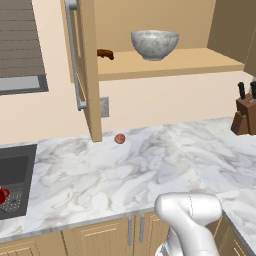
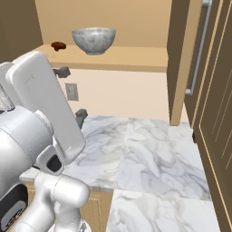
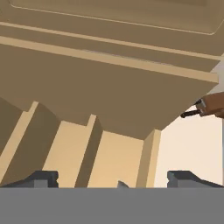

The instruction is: Pick the mug and place it in the sink. Pick the bowl and place it in the open cabinet and then close the cabinet.

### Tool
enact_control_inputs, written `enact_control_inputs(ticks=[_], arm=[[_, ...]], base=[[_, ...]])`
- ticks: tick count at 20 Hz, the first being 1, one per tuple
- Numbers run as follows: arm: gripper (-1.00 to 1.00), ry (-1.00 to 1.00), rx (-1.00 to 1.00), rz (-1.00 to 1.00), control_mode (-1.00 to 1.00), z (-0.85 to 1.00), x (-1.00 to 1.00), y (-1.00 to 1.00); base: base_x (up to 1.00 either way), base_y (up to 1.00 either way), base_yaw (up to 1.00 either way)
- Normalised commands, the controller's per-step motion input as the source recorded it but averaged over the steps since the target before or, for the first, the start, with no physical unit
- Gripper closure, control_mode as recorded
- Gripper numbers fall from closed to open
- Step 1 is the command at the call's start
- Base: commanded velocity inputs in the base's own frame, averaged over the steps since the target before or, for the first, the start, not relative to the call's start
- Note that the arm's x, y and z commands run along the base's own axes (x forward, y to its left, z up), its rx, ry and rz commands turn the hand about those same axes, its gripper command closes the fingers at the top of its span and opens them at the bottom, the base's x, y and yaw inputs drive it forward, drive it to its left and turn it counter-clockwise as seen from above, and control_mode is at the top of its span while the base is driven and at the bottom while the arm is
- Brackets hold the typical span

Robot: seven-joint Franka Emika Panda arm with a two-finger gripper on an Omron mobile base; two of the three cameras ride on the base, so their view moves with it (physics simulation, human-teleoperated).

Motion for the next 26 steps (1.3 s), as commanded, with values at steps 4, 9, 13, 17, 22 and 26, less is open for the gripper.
enact_control_inputs(ticks=[4,9,13,17,22,26], arm=[[-1.00,0.03,0.06,0.00,-1.00,0.00,0.00,-0.53],[-1.00,0.02,0.06,0.04,-1.00,0.00,0.00,-0.44],[-1.00,0.01,0.02,0.09,-1.00,0.00,0.00,-0.32],[-1.00,0.01,0.04,0.09,-1.00,0.00,-0.03,-0.47],[-1.00,0.01,0.06,0.00,-1.00,0.00,-0.03,-0.49],[-1.00,0.02,0.06,0.00,-1.00,0.00,0.00,-0.51]], base=[[0.00,0.00,0.00],[0.00,0.00,0.00],[0.00,0.00,0.00],[0.00,0.00,0.00],[0.00,0.00,0.00],[0.00,0.00,0.00]])
